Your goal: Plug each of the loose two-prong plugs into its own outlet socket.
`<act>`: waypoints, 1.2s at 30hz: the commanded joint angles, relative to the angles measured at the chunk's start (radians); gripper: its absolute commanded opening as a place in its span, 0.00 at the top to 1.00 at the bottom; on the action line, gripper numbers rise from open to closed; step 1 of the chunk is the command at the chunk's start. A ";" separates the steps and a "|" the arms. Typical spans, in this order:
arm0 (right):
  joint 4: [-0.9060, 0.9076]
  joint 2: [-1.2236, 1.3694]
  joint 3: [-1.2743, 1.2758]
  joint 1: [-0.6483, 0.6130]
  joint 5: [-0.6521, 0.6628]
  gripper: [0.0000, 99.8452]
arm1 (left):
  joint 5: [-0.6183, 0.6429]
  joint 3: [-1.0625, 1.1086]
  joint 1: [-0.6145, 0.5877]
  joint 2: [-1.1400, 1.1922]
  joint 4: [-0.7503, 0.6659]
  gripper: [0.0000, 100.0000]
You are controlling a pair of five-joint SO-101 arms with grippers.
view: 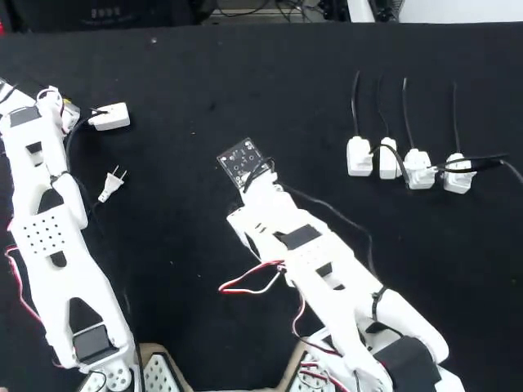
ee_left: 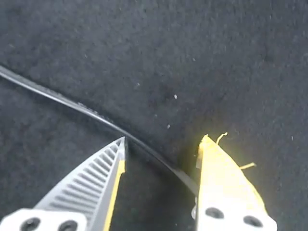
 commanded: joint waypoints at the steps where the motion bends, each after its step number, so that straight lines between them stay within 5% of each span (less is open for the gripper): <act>1: -0.023 -0.041 -0.001 -0.009 0.012 0.89 | 0.006 -0.062 -0.022 -0.008 0.005 0.89; 3: -0.023 -0.041 -0.001 -0.009 0.012 0.89 | 0.006 -0.071 -0.022 -0.009 0.034 0.98; 14: -0.023 -0.041 -0.001 -0.009 0.012 0.89 | 0.002 -0.349 -0.012 -0.011 0.336 0.97; 20: -0.023 -0.041 -0.001 -0.009 0.012 0.89 | -0.143 -0.595 0.028 -0.002 0.540 0.97; 26: -0.023 -0.041 0.001 -0.009 0.012 0.89 | -0.150 -0.783 0.079 -0.002 0.724 0.97; 36: -0.020 -0.041 0.002 -0.008 0.012 0.89 | -0.160 -0.788 0.139 -0.008 0.809 0.97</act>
